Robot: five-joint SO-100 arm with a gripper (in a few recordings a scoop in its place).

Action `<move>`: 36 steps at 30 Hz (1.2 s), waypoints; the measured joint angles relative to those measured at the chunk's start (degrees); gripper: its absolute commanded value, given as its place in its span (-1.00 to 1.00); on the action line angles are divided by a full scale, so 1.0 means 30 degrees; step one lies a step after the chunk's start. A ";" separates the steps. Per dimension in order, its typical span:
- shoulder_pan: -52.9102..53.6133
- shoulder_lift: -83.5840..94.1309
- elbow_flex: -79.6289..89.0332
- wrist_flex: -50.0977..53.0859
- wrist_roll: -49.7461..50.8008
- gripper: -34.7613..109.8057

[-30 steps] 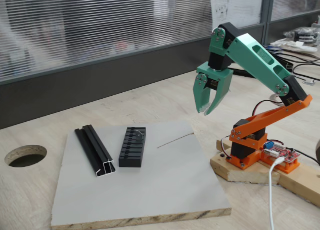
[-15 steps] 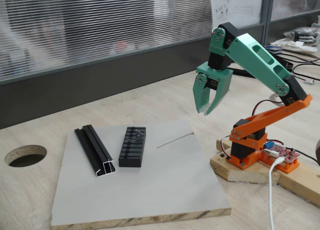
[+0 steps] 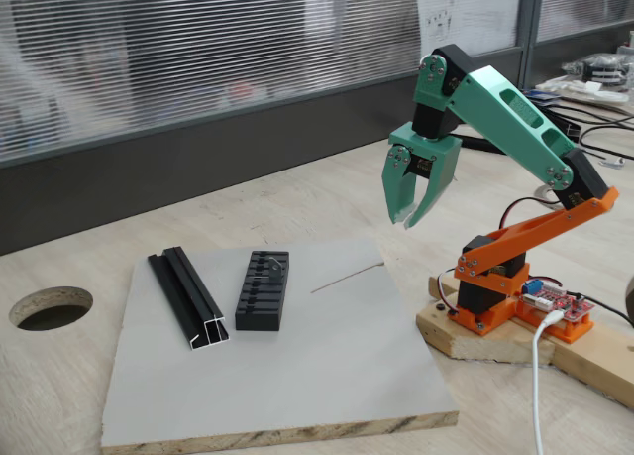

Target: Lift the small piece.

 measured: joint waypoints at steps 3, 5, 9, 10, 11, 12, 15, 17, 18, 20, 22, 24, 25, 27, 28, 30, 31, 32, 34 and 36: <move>0.0000 0.0000 0.0000 0.0000 0.0000 -0.33; 0.0000 0.0000 0.0000 0.0000 0.0000 -0.33; 0.0000 0.0000 0.0000 0.0000 -0.0088 -0.33; 0.0000 0.0000 0.0000 0.0000 -0.0088 -0.33; 0.0000 0.0000 0.0000 0.0000 -0.0088 -0.33; 0.0000 0.0000 0.0000 0.0000 -0.0117 -0.33; 0.0000 0.0000 0.0000 0.0000 -0.0146 -0.33; 0.0000 0.0000 0.0000 0.0000 -0.0146 -0.33; 0.0000 0.0000 0.0000 0.0000 -0.0146 -0.33; 0.0000 -0.0088 0.0000 0.0000 -0.0146 -0.33; -0.0029 -0.0381 -0.0029 0.0000 -0.0146 -0.33; 0.0000 -0.1172 -0.0029 0.0000 -0.0146 -0.33; -0.0029 -0.1758 -0.0029 0.0000 -0.0146 -0.33; 0.0000 -0.2607 -0.0029 0.0000 -0.0146 -0.33; -0.0029 -0.3018 -0.0029 0.0000 -0.0146 -0.33; 0.0000 -0.3721 -0.0029 0.0000 -0.0146 -0.33; 0.0000 -0.4072 -0.0176 -0.0029 -0.0352 -0.33; 0.0000 -0.4307 -0.0381 -0.0264 -0.0586 -0.33; -0.0088 -0.5010 -0.1377 -0.1201 -0.1611 -0.33; 0.0000 -0.6182 -0.2666 -0.2812 -0.3252 -0.33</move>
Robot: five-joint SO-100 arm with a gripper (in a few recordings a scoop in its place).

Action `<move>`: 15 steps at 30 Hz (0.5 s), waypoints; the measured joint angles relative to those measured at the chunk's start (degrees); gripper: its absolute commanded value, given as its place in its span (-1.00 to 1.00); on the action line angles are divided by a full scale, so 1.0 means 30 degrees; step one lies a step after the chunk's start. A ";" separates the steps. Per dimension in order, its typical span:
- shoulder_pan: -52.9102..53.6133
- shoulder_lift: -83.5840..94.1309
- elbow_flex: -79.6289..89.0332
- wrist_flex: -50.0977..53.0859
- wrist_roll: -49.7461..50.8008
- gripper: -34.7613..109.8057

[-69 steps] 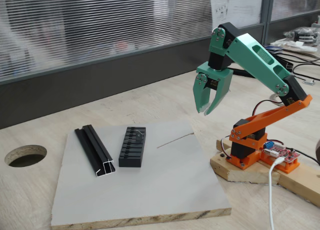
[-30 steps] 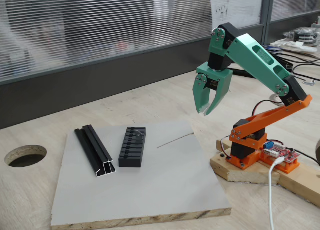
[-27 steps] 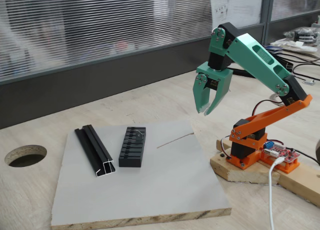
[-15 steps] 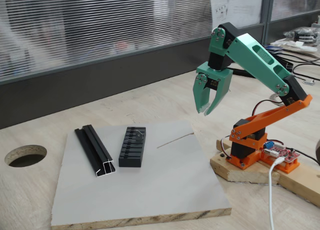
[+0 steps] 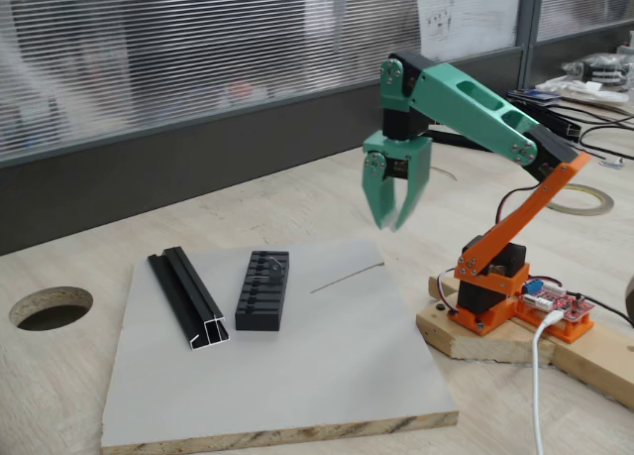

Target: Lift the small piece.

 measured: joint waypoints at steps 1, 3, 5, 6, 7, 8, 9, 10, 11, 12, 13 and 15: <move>0.0000 -0.0762 -0.0645 -0.0908 -0.0967 -0.33; 0.0000 -0.2402 -0.1934 -0.2783 -0.3135 -0.33; 0.0000 -0.4014 -0.3076 -0.4629 -0.5684 -0.33; 0.0000 -0.4775 -0.3662 -0.5303 -0.7090 -0.33; 0.0000 -0.5332 -0.4277 -0.5801 -0.8408 -0.33; 0.0000 -0.5801 -0.4893 -0.6270 -0.9727 -0.33; -0.0205 -0.6094 -0.5420 -0.6475 -1.1133 -0.33; -0.0410 -0.6240 -0.5859 -0.6504 -1.2598 -0.33; -0.0674 -0.6299 -0.6299 -0.6533 -1.4092 -0.33; -0.0938 -0.6328 -0.6621 -0.6533 -1.5557 -0.33; -0.1172 -0.6328 -0.6826 -0.6563 -1.6904 -0.33; -0.1611 -0.6621 -0.7119 -0.6650 -1.9131 -0.33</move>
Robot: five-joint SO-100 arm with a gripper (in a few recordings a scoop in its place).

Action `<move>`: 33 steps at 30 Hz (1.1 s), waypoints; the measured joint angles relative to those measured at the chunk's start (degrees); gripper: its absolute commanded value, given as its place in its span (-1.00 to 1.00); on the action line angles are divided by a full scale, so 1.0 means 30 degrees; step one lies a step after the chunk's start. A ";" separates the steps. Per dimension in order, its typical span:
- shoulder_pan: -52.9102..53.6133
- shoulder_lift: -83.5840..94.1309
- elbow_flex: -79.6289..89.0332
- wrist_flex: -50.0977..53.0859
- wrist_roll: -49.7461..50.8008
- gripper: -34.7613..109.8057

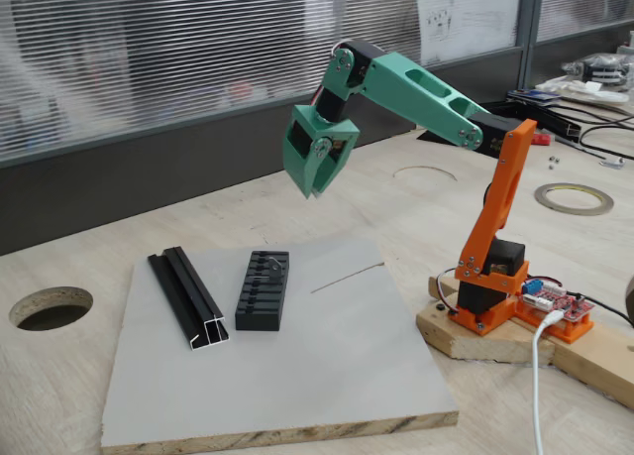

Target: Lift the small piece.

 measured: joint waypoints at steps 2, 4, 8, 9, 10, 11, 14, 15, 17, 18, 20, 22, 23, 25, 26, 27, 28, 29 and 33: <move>-0.0469 -0.0615 -0.0088 0.0000 -0.1582 -0.33; -0.1113 -0.1289 -0.0088 -0.0146 -0.2227 -0.33; -0.2578 -0.3223 -0.0234 -0.0264 -0.2666 -0.33; -0.3018 -0.3721 -0.0322 -0.0264 -0.2695 -0.33; -0.3369 -0.4160 -0.0498 -0.0293 -0.2695 -0.33; -0.3662 -0.4512 -0.0791 -0.0293 -0.2725 -0.33; -0.4160 -0.4775 -0.1465 -0.0264 -0.2725 -0.33; -0.4307 -0.4805 -0.1611 -0.0264 -0.2725 -0.33; -0.4395 -0.4834 -0.1699 -0.0264 -0.2725 -0.33; -0.4395 -0.4834 -0.1699 -0.0264 -0.2725 -0.33; -0.4277 -0.4834 -0.1699 -0.0264 -0.2900 -0.33; -0.4248 -0.4834 -0.1699 -0.0264 -0.2988 -0.33; -0.4248 -0.4834 -0.1699 -0.0264 -0.3018 -0.33; -0.4336 -0.4834 -0.1699 -0.0264 -0.3691 -0.33; -0.4336 -0.4834 -0.1699 -0.0264 -0.4131 -0.33; -0.4248 -0.4834 -0.1699 -0.0264 -0.4717 -0.33; -0.4248 -0.4834 -0.1699 -0.0264 -0.5273 -0.33; -0.4248 -0.4834 -0.1875 -0.0264 -0.5713 -0.33; -0.3311 -0.4834 -0.2051 -0.0264 -0.6855 -0.33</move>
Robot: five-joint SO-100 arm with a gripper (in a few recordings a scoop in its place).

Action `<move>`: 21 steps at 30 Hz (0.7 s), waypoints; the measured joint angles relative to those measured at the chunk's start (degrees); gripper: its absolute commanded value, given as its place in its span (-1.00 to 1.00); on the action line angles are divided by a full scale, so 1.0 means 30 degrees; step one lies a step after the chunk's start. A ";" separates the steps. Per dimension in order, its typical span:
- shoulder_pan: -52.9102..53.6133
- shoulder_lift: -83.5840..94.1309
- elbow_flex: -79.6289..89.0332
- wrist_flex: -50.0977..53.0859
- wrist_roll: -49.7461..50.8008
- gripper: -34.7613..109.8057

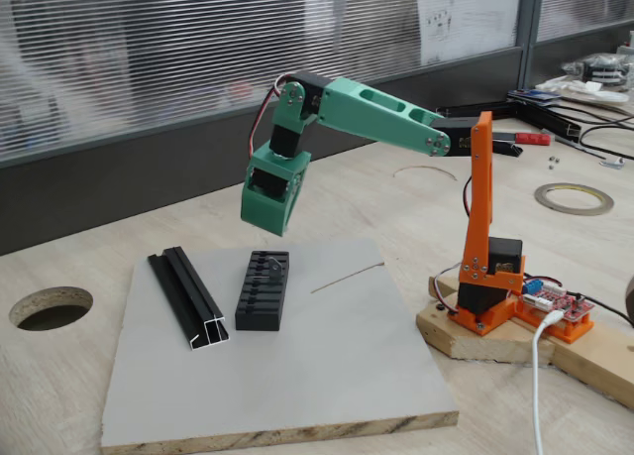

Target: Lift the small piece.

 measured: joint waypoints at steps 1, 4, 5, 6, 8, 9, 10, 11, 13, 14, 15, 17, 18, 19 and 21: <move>0.0176 0.0000 0.0000 0.0000 -0.0088 -0.33; 0.0205 0.0000 0.0000 0.0000 -0.0205 -0.33; 0.0234 0.0000 0.0000 0.0000 -0.0205 -0.33; 0.0293 0.0000 -0.0059 0.0000 -0.0205 -0.33; 0.0410 0.0000 -0.0088 0.0000 -0.0205 -0.33; 0.0410 0.0000 -0.0088 0.0000 -0.0205 -0.33; 0.0410 0.0000 -0.0088 0.0000 -0.0205 -0.33; 0.0352 0.0000 -0.0088 0.0000 -0.0205 -0.33; 0.0322 0.0000 -0.0088 0.0000 -0.0205 -0.33; 0.0264 0.0000 -0.0088 0.0000 -0.0205 -0.33; 0.0234 0.0000 -0.0088 0.0000 -0.0205 -0.33; 0.0205 -0.0088 -0.0088 -0.0059 -0.0205 -0.33; 0.0205 -0.0117 -0.0088 -0.0059 -0.0205 -0.33; 0.0205 -0.0117 -0.0088 -0.0029 -0.0205 -0.33; 0.0205 -0.0117 -0.0088 -0.0029 -0.0205 -0.33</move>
